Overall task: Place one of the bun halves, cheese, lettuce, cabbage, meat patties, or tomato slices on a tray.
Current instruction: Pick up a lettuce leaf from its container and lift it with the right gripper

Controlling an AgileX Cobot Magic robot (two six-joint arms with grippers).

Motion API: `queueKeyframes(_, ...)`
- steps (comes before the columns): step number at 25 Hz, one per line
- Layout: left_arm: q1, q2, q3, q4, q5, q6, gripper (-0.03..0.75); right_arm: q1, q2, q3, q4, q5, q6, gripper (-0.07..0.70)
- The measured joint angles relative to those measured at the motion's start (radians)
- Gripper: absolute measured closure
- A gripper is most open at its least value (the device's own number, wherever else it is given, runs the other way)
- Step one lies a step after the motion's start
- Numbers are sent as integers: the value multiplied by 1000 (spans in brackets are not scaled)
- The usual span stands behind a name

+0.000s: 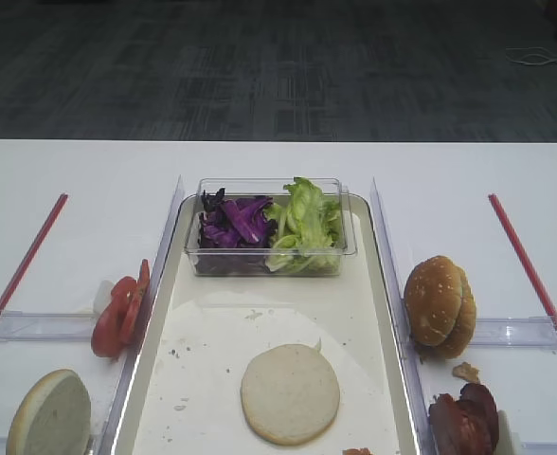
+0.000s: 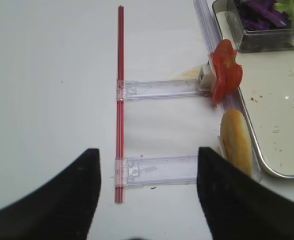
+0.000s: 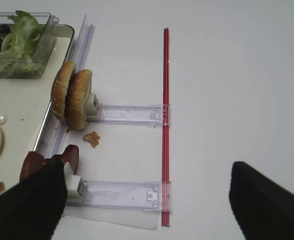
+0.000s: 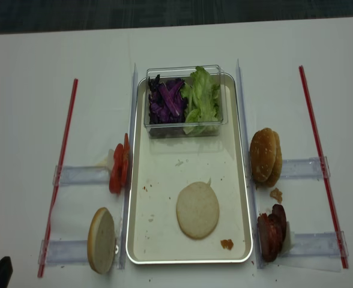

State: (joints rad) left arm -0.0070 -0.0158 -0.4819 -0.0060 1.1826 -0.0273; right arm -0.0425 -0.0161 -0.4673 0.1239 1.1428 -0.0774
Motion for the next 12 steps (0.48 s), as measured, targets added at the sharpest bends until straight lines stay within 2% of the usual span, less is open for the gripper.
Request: queueKeyframes(12, 0, 0, 0, 0, 0, 0, 315, 0, 0, 0, 0, 0, -2, -55)
